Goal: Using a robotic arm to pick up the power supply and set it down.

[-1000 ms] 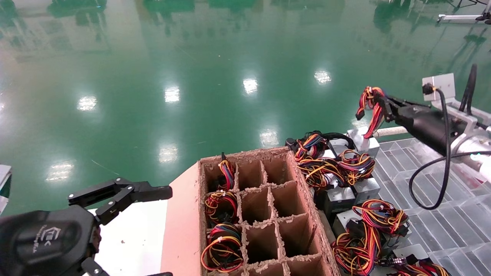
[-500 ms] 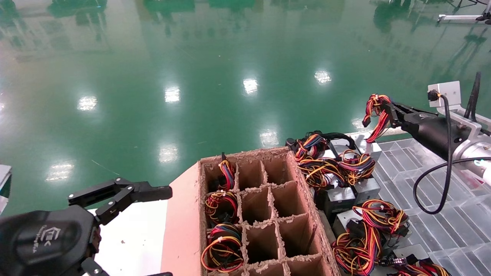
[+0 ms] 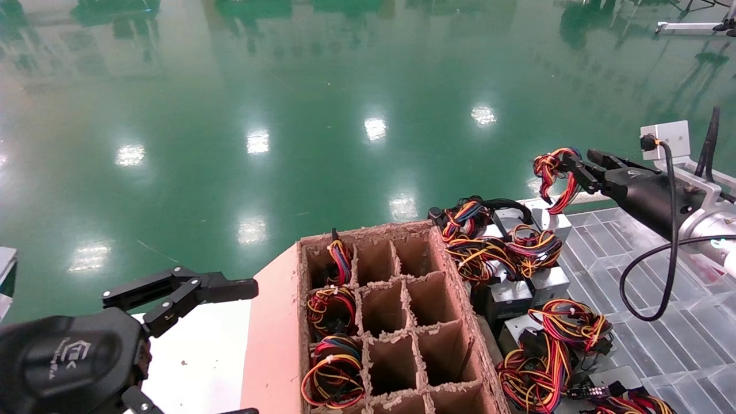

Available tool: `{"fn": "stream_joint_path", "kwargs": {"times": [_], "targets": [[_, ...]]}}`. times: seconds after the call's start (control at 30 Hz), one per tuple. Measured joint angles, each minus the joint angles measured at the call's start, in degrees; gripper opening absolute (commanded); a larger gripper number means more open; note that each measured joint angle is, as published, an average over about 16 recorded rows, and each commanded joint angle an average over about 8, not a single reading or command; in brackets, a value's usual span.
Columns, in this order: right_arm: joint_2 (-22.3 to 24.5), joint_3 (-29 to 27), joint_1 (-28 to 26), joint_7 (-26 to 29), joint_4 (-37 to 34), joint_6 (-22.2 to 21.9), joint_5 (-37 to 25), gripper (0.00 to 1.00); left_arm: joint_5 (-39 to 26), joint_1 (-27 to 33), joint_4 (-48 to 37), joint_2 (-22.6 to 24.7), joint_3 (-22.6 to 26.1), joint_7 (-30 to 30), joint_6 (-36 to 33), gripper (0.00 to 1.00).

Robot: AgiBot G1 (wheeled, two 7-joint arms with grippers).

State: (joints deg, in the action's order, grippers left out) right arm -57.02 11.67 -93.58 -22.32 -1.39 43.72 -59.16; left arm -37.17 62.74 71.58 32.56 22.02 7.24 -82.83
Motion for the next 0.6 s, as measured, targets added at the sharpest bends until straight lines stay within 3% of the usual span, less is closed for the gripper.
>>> {"fn": "stream_joint_path", "kwargs": {"times": [0.6], "targets": [[1.5, 0.8, -3.2, 3.7, 0.5, 4.1, -1.0, 1.00, 0.0, 0.0, 0.0, 0.0, 0.0, 0.0, 0.0, 1.00]]}}
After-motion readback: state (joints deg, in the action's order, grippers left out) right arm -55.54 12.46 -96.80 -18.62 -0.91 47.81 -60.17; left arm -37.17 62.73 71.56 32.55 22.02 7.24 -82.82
